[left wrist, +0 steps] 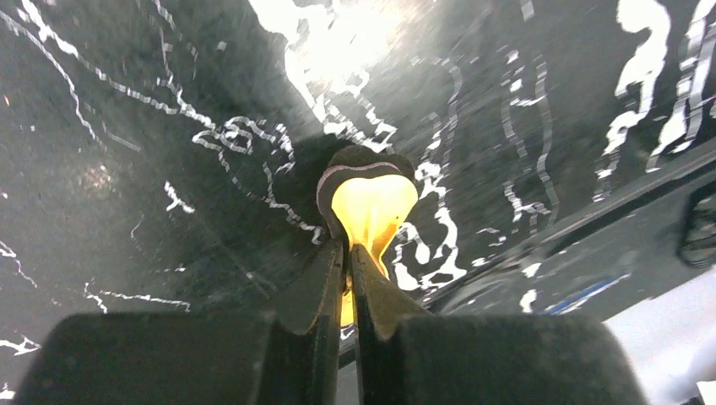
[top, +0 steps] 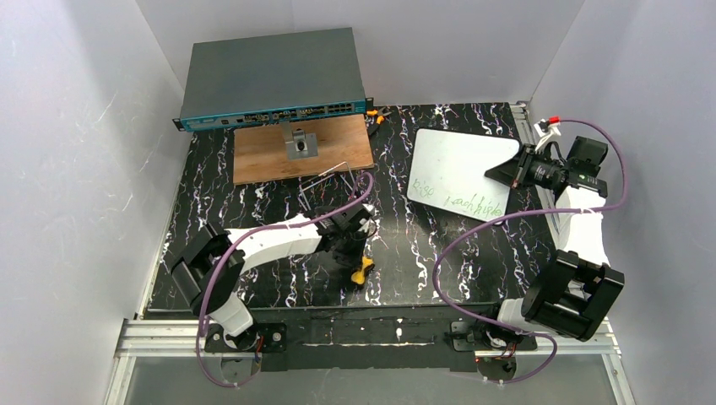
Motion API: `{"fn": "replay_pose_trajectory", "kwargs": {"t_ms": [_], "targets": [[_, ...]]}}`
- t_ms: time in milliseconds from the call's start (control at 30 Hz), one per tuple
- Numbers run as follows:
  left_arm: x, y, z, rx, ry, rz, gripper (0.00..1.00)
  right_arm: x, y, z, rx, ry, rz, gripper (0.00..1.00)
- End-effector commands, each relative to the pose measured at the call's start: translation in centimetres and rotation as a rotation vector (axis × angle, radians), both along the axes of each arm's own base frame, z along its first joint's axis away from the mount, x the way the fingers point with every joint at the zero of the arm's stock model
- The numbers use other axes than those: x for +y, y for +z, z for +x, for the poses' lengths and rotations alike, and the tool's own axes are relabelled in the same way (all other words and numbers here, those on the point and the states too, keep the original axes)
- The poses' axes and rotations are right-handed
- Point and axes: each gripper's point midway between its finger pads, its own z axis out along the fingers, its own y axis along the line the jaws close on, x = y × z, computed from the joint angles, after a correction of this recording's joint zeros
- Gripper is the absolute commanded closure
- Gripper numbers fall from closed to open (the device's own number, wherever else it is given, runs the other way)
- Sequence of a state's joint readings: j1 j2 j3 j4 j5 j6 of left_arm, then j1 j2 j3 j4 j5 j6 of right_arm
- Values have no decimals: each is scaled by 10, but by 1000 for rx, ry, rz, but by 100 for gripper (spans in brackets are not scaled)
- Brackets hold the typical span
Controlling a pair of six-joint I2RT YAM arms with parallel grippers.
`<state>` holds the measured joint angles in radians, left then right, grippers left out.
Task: Erase the whiteboard
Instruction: Pick up the whiteboard eraser from the center of the board.
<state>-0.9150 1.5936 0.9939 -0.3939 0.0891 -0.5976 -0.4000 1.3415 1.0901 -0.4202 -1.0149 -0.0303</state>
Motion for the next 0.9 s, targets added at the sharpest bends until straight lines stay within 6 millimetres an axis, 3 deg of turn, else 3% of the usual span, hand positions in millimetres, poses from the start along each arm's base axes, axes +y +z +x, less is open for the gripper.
{"fn": "replay_pose_trajectory", "kwargs": {"t_ms": [0,167,367,700,867], "targets": [[19,-6,-9,-14,-73,49,94,18,18,-11,-68,95,44,99],[25,-13,-1,-50,-53,85,86,22,13,-20,-67,101,39,99],[34,-16,2,-68,-16,116,60,23,10,-21,-66,99,34,99],[32,8,7,-126,31,51,30,23,9,-23,-68,104,28,99],[19,17,9,-167,2,-46,27,23,8,-23,-70,104,26,99]]}}
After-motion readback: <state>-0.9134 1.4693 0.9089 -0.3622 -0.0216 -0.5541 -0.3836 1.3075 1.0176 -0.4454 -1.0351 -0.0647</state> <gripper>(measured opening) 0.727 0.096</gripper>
